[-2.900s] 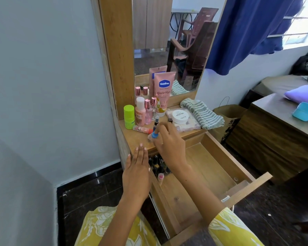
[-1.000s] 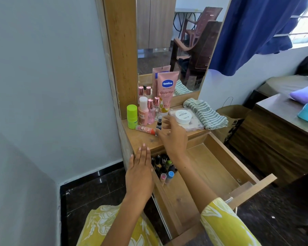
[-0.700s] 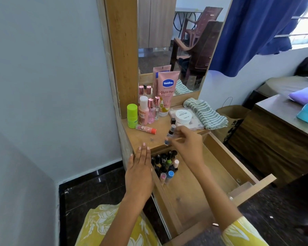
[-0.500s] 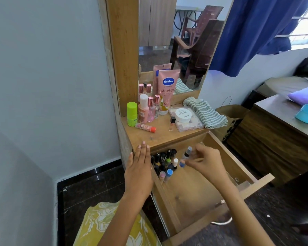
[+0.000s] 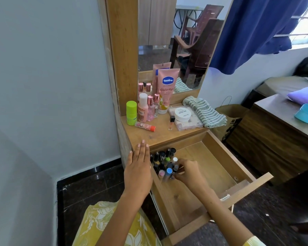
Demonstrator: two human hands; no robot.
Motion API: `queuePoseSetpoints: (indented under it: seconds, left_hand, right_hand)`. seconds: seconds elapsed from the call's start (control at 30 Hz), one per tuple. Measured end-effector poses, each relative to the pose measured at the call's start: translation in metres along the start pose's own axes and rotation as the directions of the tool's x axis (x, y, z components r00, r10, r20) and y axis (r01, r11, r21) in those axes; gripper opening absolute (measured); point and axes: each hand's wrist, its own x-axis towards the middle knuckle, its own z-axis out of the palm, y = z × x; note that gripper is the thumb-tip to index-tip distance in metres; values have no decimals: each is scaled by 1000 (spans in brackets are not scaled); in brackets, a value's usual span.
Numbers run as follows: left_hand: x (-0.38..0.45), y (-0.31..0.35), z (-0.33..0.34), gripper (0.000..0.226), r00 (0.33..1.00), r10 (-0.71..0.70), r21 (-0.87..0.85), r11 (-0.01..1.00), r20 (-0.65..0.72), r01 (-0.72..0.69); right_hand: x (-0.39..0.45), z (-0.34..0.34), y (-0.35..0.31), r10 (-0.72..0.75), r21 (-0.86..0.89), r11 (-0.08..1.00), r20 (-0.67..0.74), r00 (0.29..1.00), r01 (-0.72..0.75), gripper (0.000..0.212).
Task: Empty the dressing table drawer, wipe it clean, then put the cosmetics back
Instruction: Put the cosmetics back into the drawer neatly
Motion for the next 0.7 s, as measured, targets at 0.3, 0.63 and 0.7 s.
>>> queuePoseSetpoints:
  seconds: [0.3, 0.63, 0.7]
  left_hand:
    - [1, 0, 2, 67, 1000, 0, 10, 1000, -1, 0]
    - [1, -2, 0, 59, 1000, 18, -6, 1000, -8, -18]
    - [1, -2, 1, 59, 1000, 18, -6, 1000, -11, -18]
  right_hand:
    - [-21, -21, -29, -352, -391, 870, -66, 934, 300, 33]
    - [-40, -21, -14, -330, -439, 826, 134, 934, 355, 17]
    - [-46, -25, -14, -161, -455, 857, 209, 965, 242, 16]
